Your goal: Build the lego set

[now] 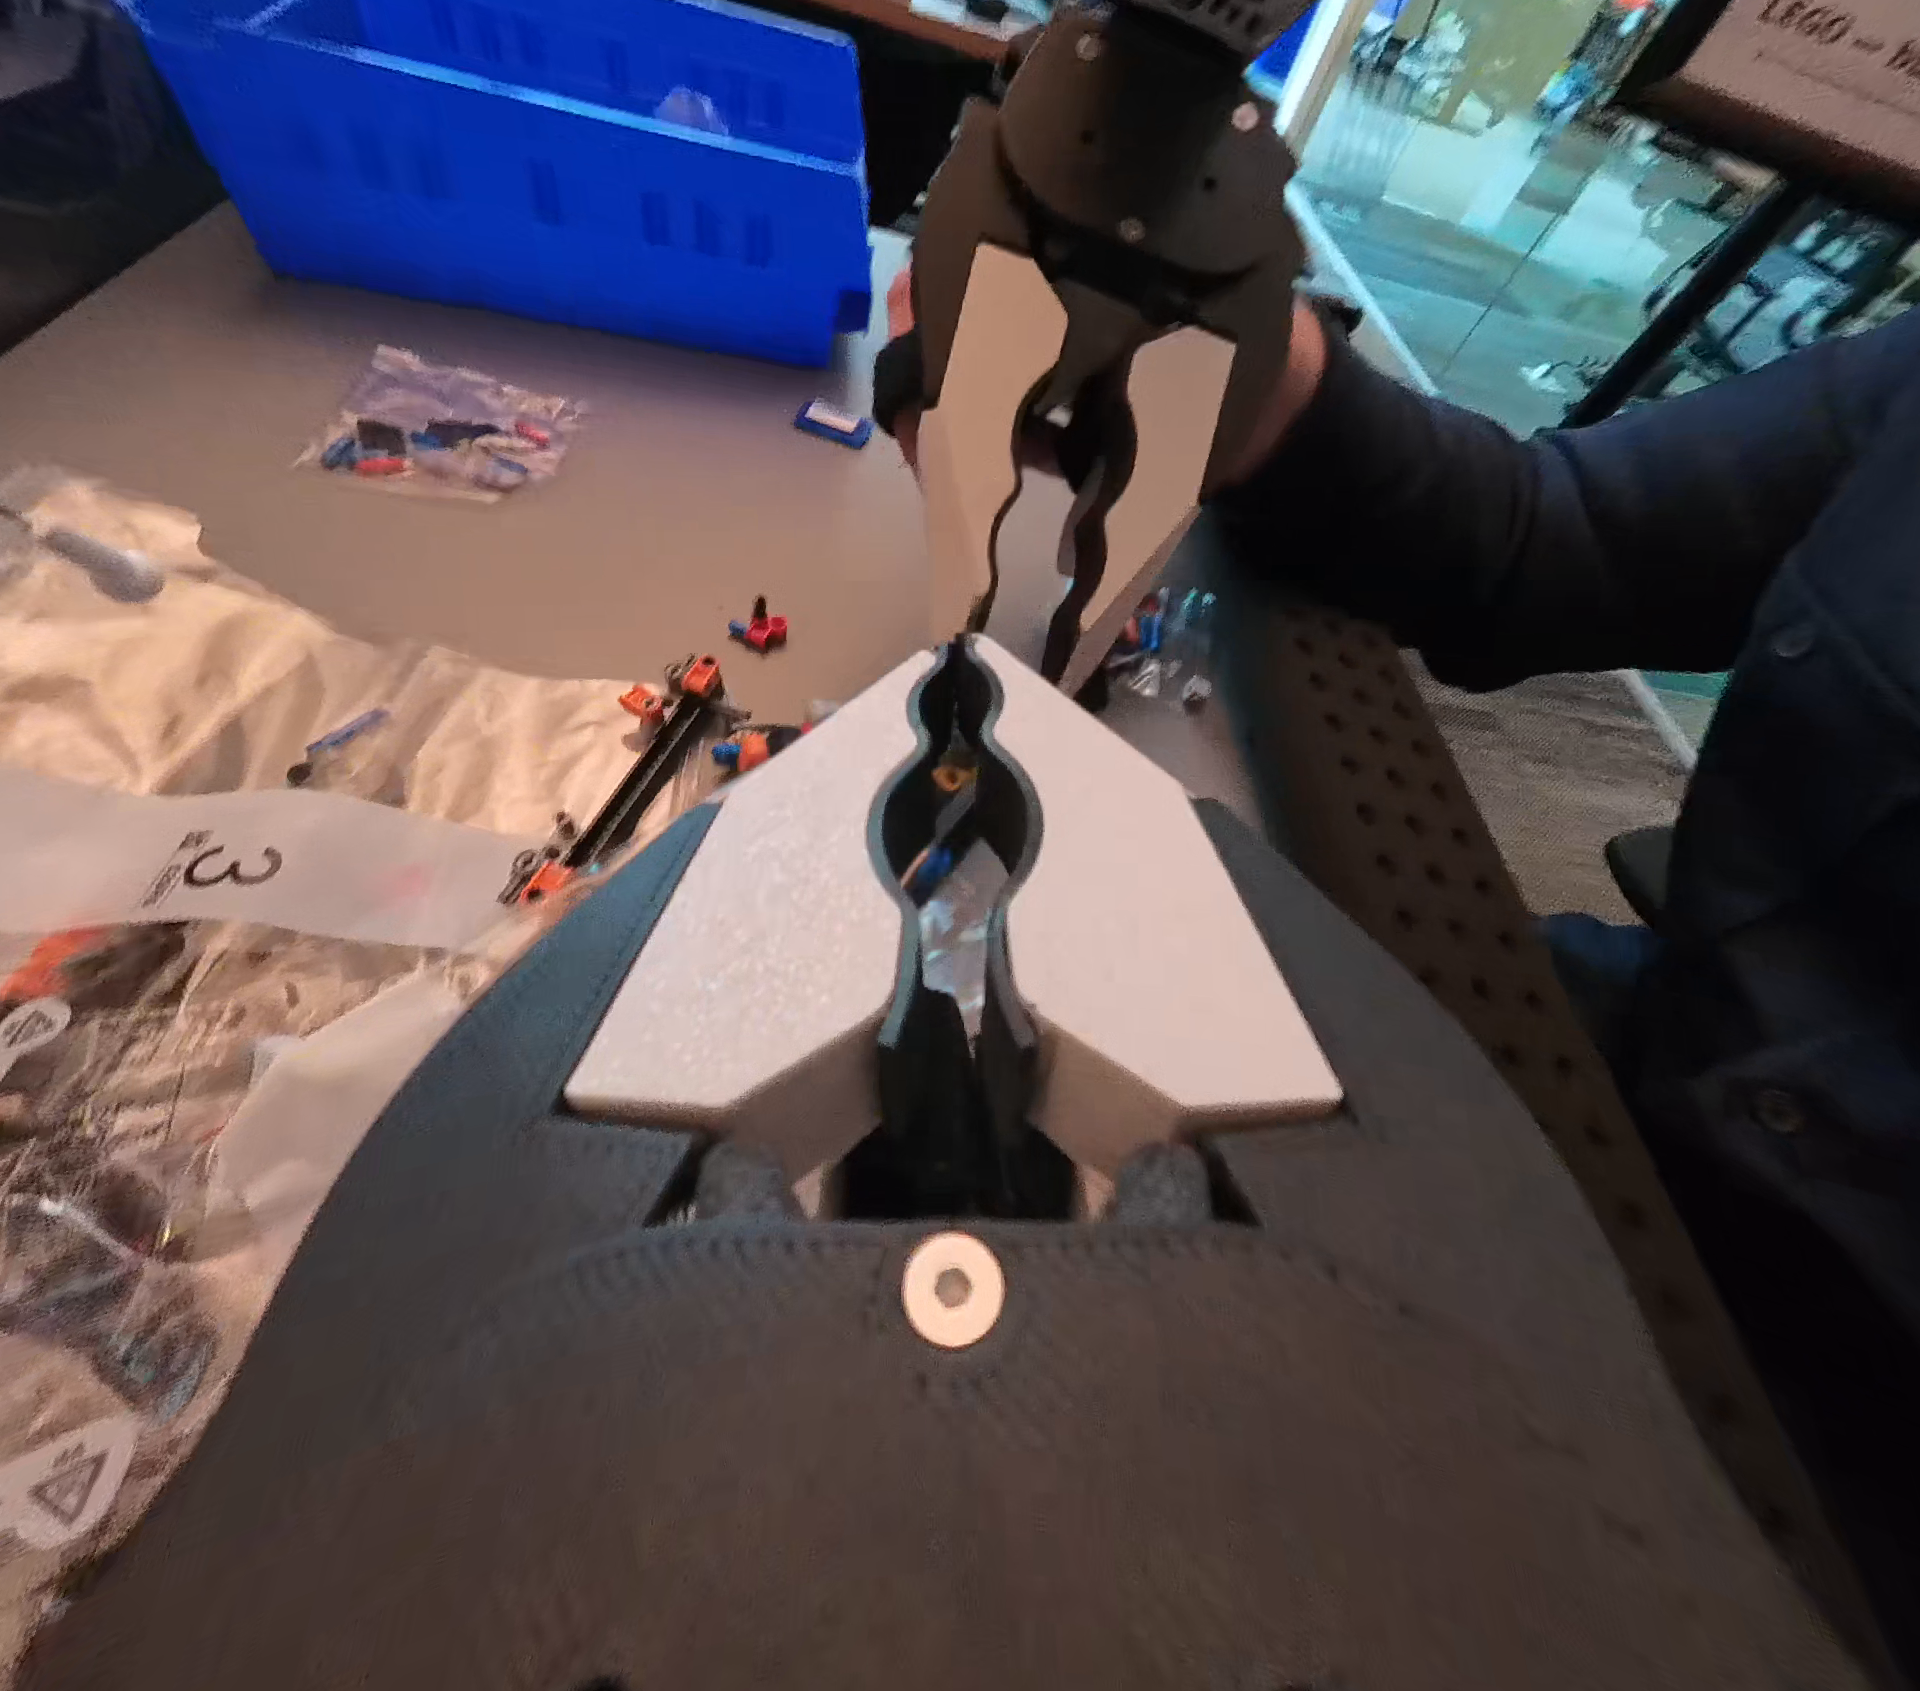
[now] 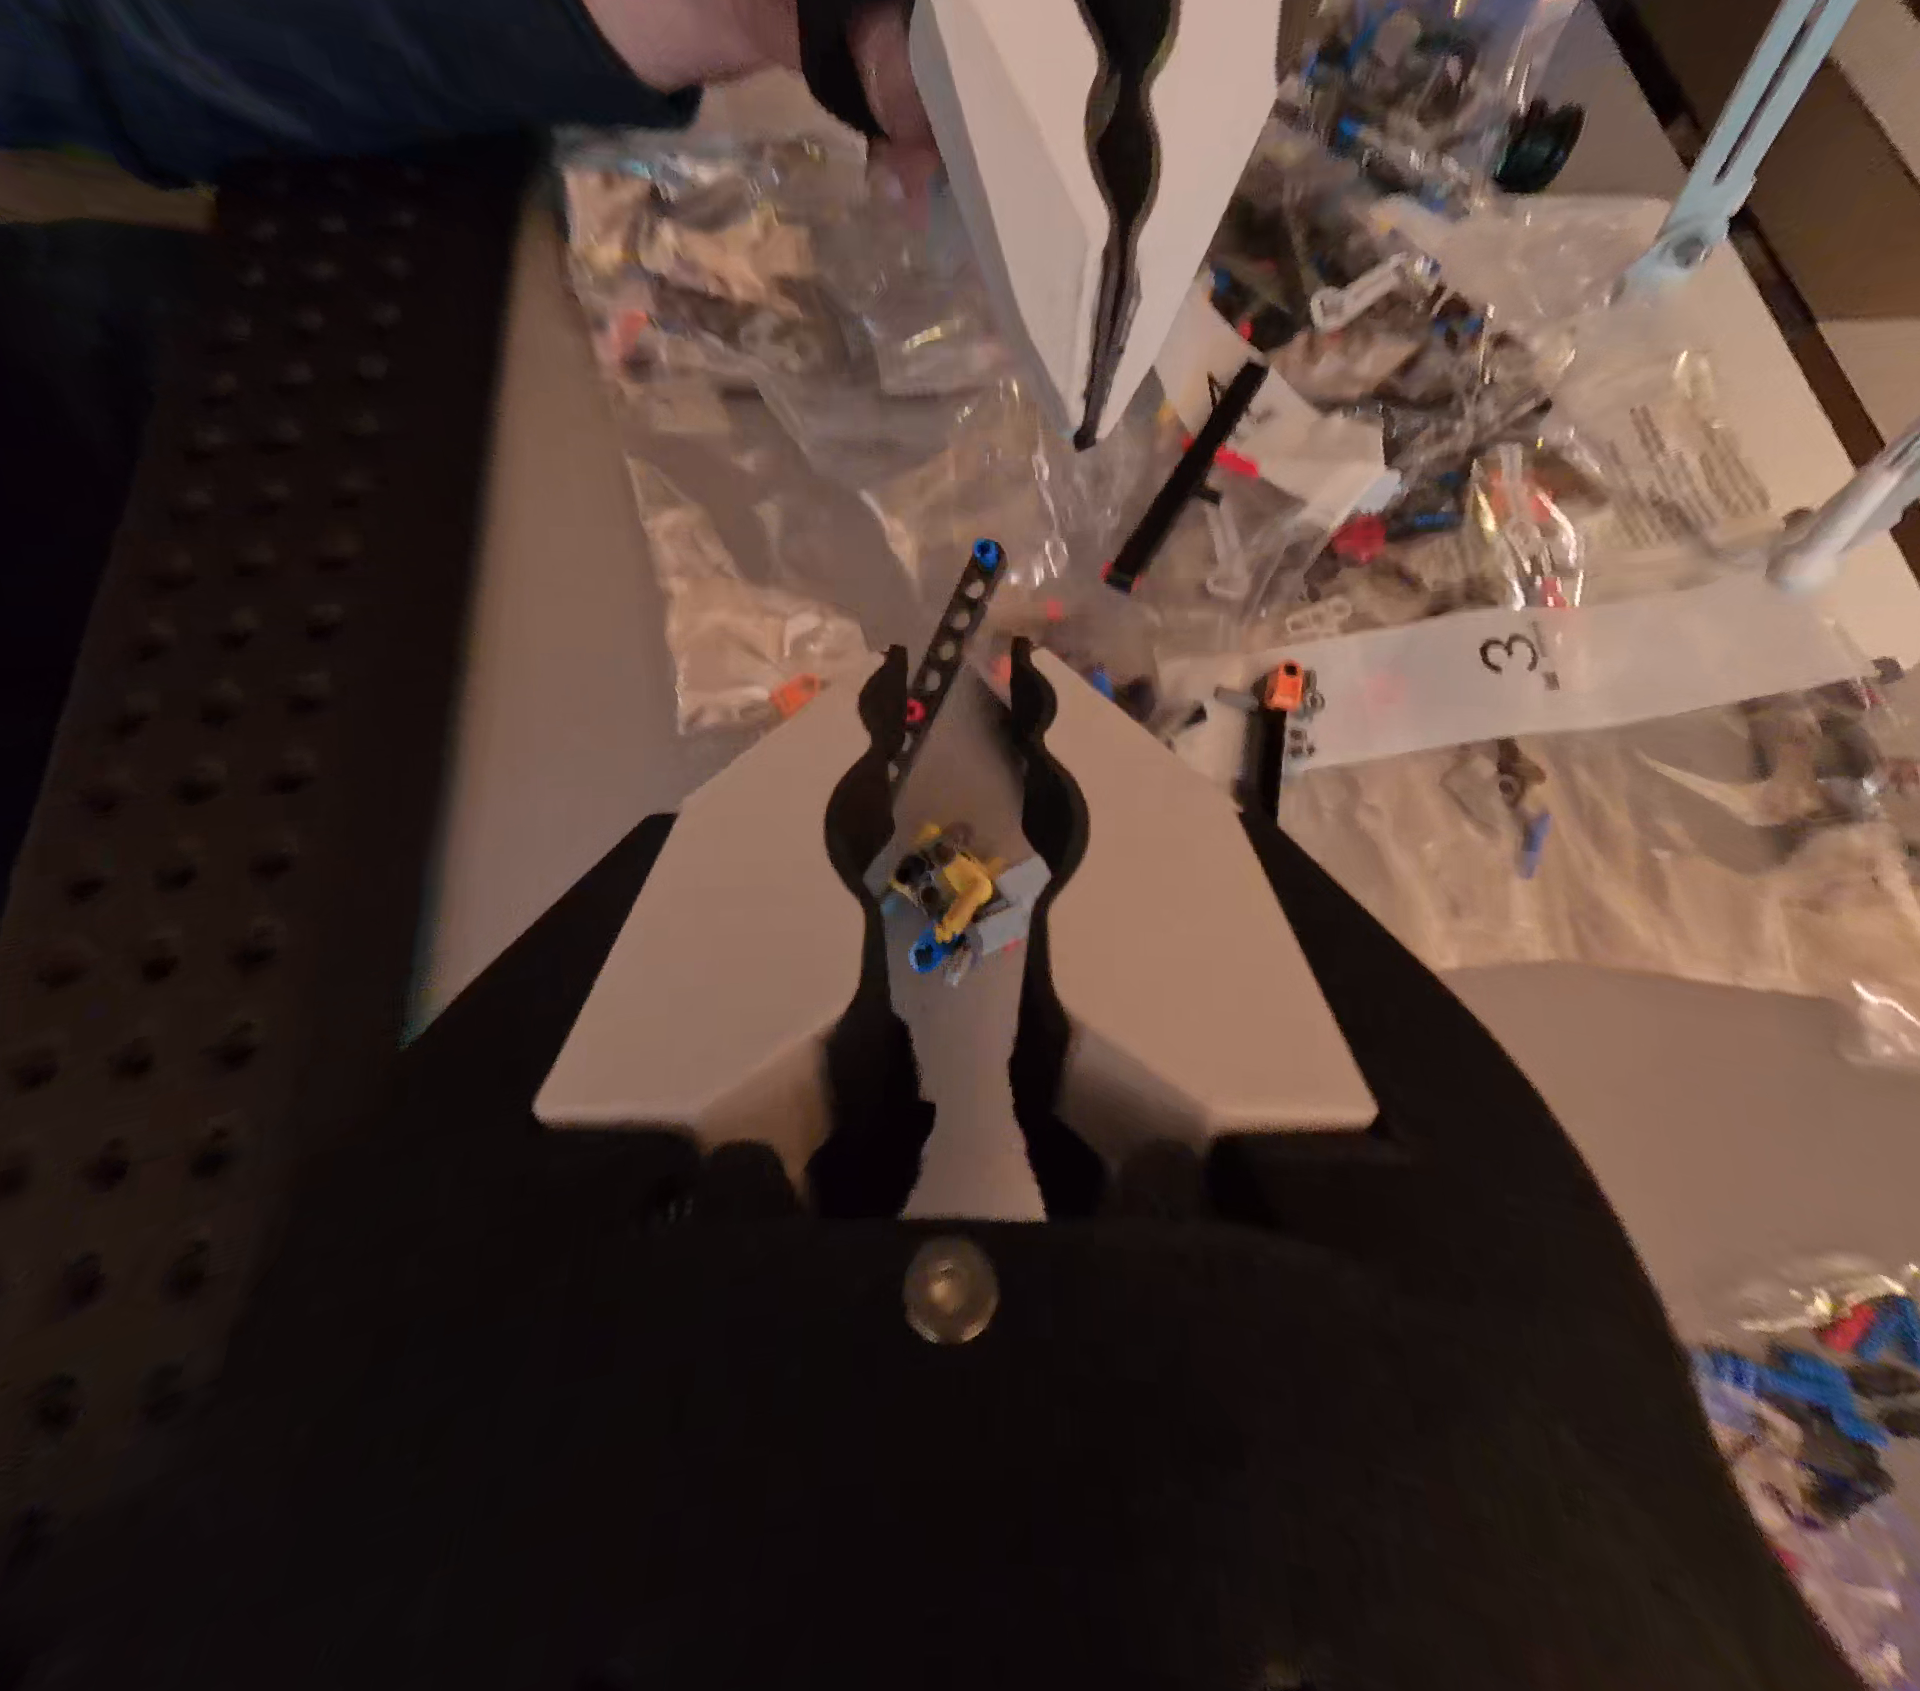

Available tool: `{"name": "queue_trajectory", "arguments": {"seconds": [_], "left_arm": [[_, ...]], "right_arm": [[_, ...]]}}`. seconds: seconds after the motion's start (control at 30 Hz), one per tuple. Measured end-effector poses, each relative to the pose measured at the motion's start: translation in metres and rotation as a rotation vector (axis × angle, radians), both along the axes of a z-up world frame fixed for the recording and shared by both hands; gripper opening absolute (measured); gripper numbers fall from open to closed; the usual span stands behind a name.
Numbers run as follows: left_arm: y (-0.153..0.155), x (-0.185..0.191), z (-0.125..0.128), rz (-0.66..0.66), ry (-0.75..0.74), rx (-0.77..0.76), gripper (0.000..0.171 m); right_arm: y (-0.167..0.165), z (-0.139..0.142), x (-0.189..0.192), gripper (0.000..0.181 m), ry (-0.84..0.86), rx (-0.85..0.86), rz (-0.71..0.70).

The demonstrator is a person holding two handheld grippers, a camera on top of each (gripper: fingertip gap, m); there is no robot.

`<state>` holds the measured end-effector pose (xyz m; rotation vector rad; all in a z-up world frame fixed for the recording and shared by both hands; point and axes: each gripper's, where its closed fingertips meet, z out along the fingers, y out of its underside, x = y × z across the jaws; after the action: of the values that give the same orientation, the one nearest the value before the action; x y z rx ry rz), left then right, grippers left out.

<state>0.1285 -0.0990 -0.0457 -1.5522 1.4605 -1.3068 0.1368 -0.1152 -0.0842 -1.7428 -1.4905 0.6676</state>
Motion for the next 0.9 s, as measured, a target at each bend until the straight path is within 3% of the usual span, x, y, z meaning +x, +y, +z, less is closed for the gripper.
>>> {"name": "queue_trajectory", "arguments": {"seconds": [0.17,0.37,0.6,0.73,0.9], "left_arm": [[-0.002,-0.004,-0.028,-0.018,0.16,0.088,0.001],[-0.016,-0.006,-0.059,-0.088,0.343,0.246,0.029],[-0.03,-0.006,-0.081,-0.174,0.446,0.31,0.031],[-0.037,-0.002,-0.097,-0.214,0.504,0.355,0.029],[-0.036,-0.005,-0.123,-0.235,0.62,0.384,0.029]], "right_arm": [[-0.008,-0.012,0.001,0.01,-0.068,-0.004,0.043],[-0.014,-0.026,0.005,0.01,-0.14,-0.034,0.068],[-0.037,-0.037,0.01,0.001,-0.194,-0.117,0.161],[-0.049,-0.055,0.012,0.005,-0.288,-0.175,0.198],[-0.047,-0.081,0.019,0.02,-0.428,-0.244,0.143]]}}
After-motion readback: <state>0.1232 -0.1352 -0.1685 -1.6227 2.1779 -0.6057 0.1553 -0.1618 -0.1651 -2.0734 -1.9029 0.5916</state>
